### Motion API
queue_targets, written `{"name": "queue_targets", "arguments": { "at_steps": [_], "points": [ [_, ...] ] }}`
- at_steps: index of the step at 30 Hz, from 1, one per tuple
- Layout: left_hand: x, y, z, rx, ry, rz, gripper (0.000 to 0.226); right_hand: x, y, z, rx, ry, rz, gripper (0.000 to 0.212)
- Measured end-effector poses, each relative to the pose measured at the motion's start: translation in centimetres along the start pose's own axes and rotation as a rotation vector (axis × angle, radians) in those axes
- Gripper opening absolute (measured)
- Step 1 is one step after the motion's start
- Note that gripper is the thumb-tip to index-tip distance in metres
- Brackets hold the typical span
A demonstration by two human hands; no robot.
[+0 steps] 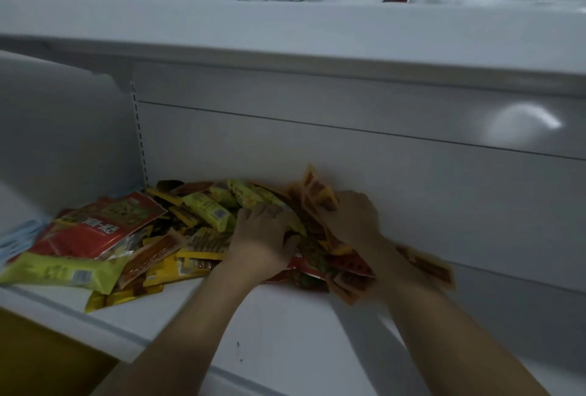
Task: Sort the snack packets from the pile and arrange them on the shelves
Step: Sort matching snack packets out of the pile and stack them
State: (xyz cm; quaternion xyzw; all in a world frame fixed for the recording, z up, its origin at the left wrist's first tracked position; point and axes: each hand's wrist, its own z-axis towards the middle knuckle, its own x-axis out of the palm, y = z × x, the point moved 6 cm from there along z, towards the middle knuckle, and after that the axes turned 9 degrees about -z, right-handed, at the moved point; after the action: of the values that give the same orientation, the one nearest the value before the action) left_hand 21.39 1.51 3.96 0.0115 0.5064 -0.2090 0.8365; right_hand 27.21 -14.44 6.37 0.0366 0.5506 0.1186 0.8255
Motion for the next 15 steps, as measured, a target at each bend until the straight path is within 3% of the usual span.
{"name": "queue_targets", "arguments": {
  "at_steps": [3,5,10,13,15],
  "points": [
    [-0.3,-1.8,0.9,-0.047,0.038,-0.026,0.055,-2.5,-1.6,0.0,0.019,-0.065,0.125,0.045],
    [-0.4,-3.4,1.7,-0.078,0.021,-0.185,0.056,-4.3,-2.5,-0.2,0.013,-0.104,0.141,0.047],
    [2.2,-8.3,3.8,-0.160,0.123,-0.831,0.069,-7.4,-5.7,-2.0,0.014,-0.177,0.181,0.041],
    [3.6,-11.9,4.4,-0.236,0.134,-1.348,0.057,-7.5,-7.8,-4.2,-0.011,-0.198,0.066,0.029],
    [4.8,-14.8,4.5,-0.310,0.230,-1.647,0.056,-7.0,-8.8,-6.1,-0.041,-0.232,-0.017,0.016]
  ]
}}
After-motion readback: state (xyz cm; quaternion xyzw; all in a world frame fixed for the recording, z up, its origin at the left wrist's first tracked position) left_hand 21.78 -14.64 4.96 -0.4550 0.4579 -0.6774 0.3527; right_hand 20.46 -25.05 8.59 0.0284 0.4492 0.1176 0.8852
